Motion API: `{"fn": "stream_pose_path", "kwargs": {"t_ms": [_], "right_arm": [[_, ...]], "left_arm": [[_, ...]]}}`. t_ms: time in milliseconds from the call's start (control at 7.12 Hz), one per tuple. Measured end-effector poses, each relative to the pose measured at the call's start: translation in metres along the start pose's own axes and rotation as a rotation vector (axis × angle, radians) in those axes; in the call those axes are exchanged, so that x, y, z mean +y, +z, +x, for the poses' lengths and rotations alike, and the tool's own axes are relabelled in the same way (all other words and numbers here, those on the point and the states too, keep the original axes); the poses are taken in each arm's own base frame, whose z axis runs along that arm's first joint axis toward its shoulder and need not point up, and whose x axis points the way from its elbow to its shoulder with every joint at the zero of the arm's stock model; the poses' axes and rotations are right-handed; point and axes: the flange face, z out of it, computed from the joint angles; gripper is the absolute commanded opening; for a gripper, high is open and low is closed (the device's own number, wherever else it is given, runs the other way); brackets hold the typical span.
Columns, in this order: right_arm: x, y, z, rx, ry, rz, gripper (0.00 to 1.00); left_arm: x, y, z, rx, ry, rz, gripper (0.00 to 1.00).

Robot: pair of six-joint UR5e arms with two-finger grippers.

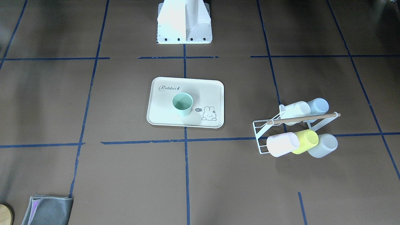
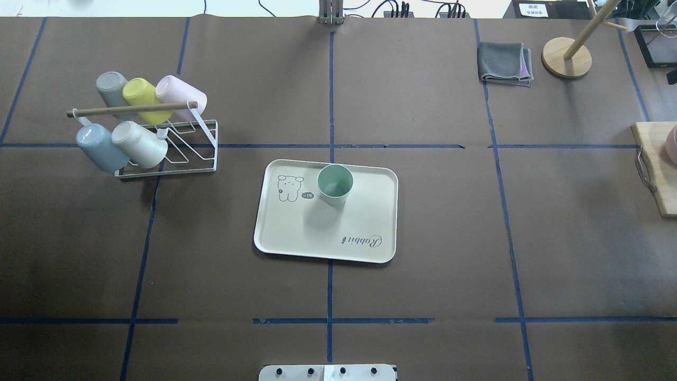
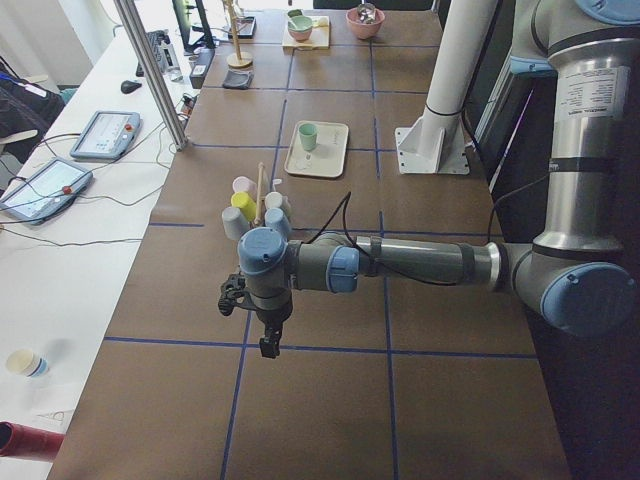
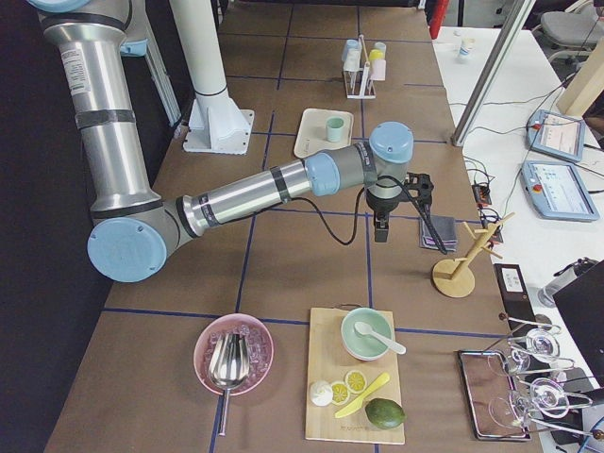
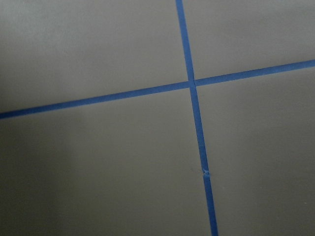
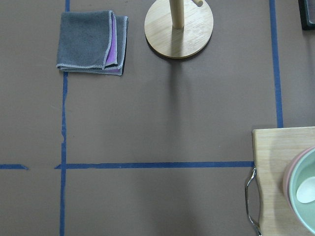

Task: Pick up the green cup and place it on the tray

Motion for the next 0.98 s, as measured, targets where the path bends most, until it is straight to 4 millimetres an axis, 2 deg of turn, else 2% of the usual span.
{"fn": "stream_pose_path", "kwargs": {"t_ms": [421,983], "right_arm": [[0.002,0.003,0.059,0.005,-0.025,-0.015,1.00],[0.038,0.017,0.142,0.031,-0.067,-0.053,1.00]], "left_arm": [[-0.007,-0.016,-0.011,0.087,-0.024,-0.001,1.00],[-0.018,-0.025,-0.005,0.063,-0.004,0.015,1.00]]}}
